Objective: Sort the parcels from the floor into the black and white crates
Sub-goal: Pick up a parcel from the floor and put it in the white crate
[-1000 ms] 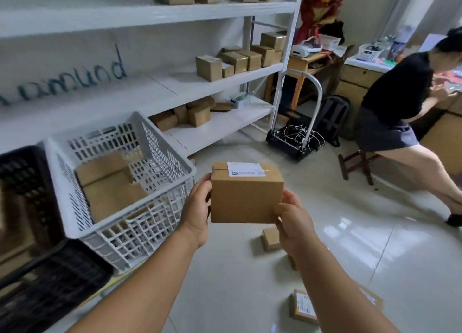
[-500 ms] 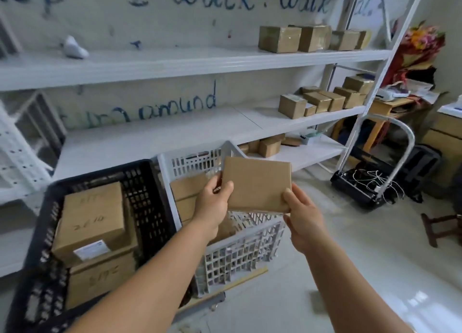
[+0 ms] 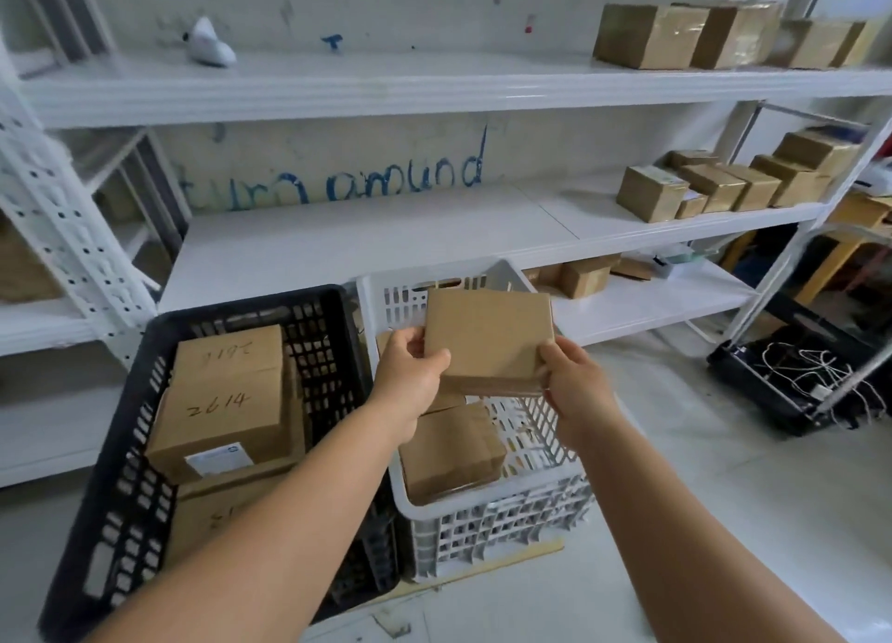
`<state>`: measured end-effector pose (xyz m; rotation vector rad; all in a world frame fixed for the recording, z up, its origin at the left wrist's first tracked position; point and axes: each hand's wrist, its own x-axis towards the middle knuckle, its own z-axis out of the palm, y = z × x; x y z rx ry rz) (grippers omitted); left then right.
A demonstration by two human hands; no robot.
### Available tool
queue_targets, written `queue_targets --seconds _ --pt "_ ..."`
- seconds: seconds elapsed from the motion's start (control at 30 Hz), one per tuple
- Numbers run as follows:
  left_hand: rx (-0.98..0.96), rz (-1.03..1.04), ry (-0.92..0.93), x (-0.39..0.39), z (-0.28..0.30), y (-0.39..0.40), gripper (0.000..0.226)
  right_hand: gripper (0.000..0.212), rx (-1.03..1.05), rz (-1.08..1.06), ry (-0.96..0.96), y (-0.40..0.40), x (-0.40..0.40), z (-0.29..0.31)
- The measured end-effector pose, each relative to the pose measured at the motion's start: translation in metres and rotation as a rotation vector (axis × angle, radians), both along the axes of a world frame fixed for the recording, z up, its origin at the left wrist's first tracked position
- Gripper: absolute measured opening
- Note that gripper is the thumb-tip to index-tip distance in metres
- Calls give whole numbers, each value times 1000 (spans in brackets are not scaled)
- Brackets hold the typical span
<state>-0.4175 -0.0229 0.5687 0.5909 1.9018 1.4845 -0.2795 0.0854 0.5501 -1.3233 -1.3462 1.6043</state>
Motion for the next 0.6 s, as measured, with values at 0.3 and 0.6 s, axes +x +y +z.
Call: queue_targets --seconds 0.3,0.6 --pt "-561 -67 -6 -21 -57 59 71 20 -116 367 -482 78 -26 -43" --pt "-1012 -376 -36 -23 -86 76 58 40 -247 903 -1052 116 -45 -85"
